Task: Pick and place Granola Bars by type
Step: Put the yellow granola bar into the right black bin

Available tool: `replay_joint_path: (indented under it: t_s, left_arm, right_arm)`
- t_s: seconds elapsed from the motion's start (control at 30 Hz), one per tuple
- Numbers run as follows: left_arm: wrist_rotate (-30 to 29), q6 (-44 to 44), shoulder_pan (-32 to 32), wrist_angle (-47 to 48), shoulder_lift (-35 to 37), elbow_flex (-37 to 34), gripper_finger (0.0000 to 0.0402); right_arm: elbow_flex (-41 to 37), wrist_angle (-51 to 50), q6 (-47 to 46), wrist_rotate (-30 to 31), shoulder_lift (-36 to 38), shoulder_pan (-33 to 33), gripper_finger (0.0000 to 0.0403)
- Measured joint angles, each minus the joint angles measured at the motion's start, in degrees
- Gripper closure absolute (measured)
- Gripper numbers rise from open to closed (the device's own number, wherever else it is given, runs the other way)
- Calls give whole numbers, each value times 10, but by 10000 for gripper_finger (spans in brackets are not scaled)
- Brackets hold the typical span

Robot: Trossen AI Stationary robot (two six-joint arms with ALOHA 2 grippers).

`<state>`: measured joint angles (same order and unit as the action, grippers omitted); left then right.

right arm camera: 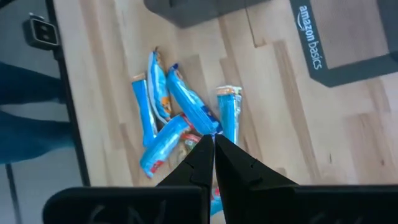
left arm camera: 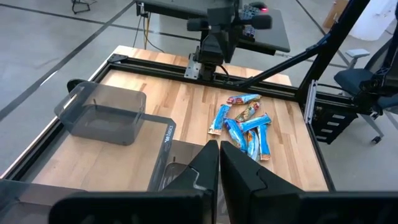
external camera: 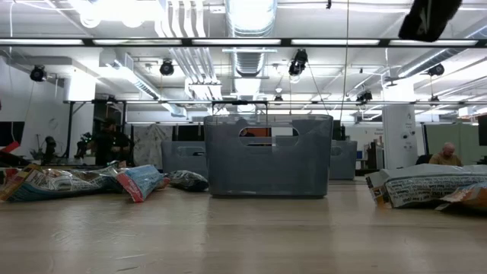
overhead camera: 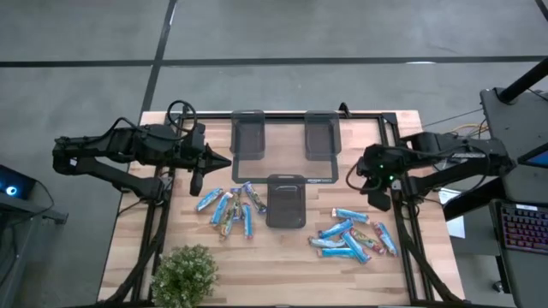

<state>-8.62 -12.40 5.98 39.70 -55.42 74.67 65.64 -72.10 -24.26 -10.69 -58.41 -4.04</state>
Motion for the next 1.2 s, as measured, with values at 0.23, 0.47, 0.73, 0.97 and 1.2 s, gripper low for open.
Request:
replay_joint_path:
  t_s: [0.23,0.47,0.73,0.97,1.2]
  left_arm:
    - [0,3,0,0,0,0,401]
    - [-3,3,0,0,0,0,401]
    - [-3,2,0,0,0,0,401]
    - [-3,0,0,1,-3,0,401]
    - [-3,4,0,1,-15,0,401]
  right_arm:
    - [-110,95,-52,2,40,-41,394]
    - [-197,156,-81,-11,40,-52,394]
    - [-232,173,-84,-41,31,-52,327]
    - [-248,189,-113,-19,31,-52,234]
    - [-271,229,-121,-10,31,-52,186]
